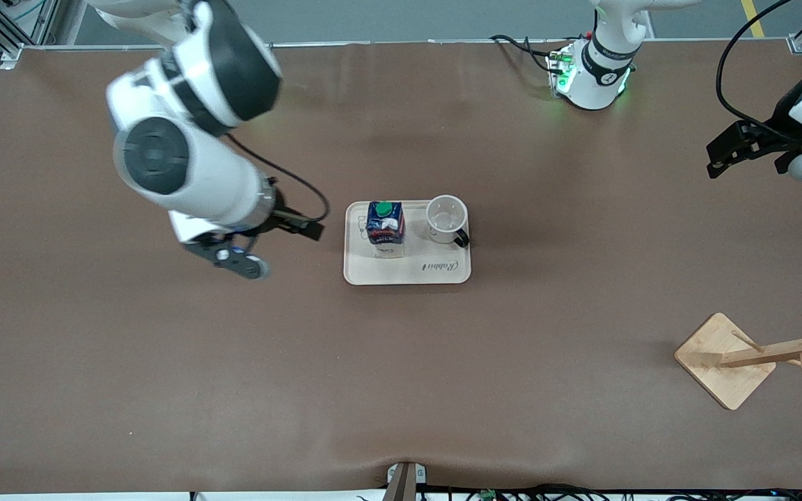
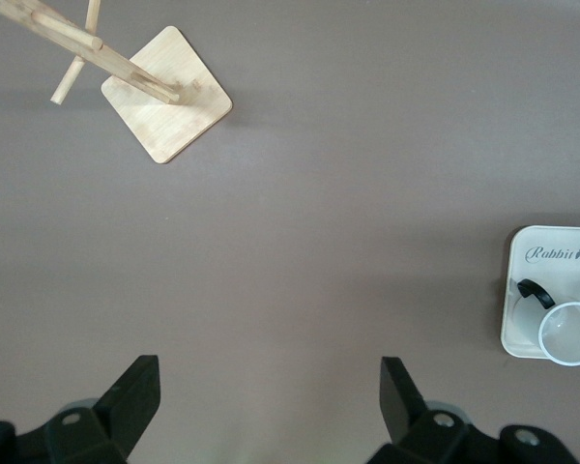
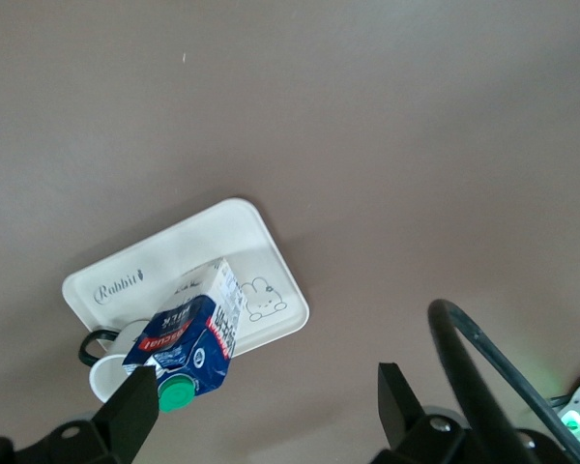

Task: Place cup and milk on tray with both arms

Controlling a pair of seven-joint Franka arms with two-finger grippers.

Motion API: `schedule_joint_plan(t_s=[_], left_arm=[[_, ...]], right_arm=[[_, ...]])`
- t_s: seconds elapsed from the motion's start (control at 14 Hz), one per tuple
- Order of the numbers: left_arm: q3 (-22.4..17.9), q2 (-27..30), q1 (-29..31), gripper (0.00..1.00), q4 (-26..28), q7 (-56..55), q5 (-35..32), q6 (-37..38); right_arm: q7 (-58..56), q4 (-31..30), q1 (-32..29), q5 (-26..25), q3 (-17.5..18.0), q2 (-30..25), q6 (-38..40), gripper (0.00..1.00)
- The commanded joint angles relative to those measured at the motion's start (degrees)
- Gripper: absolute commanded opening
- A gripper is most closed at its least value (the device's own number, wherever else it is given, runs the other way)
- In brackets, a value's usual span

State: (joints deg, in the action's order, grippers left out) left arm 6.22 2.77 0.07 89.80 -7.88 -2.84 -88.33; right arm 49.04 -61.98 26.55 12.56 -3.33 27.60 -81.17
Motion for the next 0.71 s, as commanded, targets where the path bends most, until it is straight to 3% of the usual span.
schedule_joint_plan(t_s=[0.0, 0.43, 0.64], left_arm=[[0.9, 0.6, 0.5, 1.00, 0.0, 0.2, 1.2, 0.7], [0.9, 0.8, 0.8, 1.00, -0.1, 1.0, 1.3, 1.2], [0.6, 1.1, 0.9, 1.00, -0.1, 1.1, 1.3, 1.3]], right_arm=[[-6.6, 0.7, -1.2, 0.2, 0.4, -5.0, 1.9, 1.00], [-13.6, -1.3, -12.4, -3.6, -0.8, -12.6, 8.3, 1.00], [-25.5, -12.0, -18.5, -6.1, -0.9, -21.2, 5.9, 1.00]])
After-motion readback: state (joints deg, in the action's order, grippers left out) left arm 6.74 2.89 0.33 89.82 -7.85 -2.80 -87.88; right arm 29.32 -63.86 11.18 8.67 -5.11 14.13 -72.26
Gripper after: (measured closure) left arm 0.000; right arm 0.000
